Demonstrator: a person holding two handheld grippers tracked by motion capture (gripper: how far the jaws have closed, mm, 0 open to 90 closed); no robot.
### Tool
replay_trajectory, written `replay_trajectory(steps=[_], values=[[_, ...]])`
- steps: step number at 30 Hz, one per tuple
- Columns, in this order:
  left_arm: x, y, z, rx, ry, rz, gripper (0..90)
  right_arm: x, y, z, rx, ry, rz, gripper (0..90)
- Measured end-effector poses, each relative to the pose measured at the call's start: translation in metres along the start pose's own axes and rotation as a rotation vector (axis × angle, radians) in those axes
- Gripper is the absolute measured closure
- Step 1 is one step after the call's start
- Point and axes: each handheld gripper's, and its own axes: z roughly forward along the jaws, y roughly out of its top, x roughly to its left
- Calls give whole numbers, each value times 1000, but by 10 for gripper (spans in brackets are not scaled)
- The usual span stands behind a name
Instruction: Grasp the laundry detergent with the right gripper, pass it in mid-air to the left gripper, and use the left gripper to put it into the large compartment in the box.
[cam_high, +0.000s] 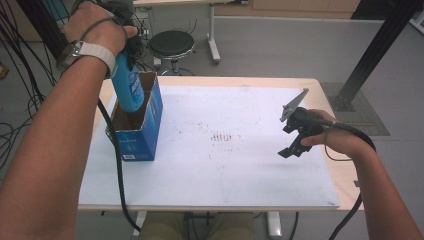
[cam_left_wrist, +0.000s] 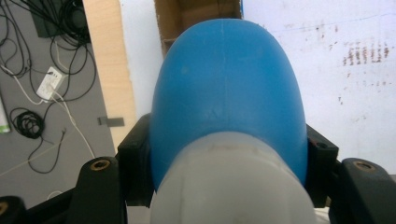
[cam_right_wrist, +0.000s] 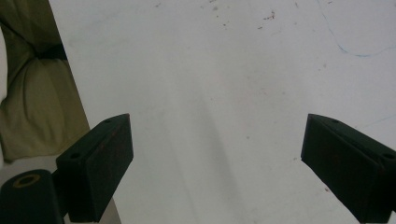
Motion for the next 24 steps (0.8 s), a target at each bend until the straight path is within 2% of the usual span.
replay_trajectory(steps=[5, 16, 24], values=[[2, 0, 7, -8, -1, -4, 372, 0, 0, 1, 1, -1, 5, 91], [9, 1, 30, 11, -13, -14, 372, -3, -1, 6, 3, 8, 11, 91], [10, 3, 47, 20, -27, -11, 372, -3, 0, 8, -20, 15, 26, 88]])
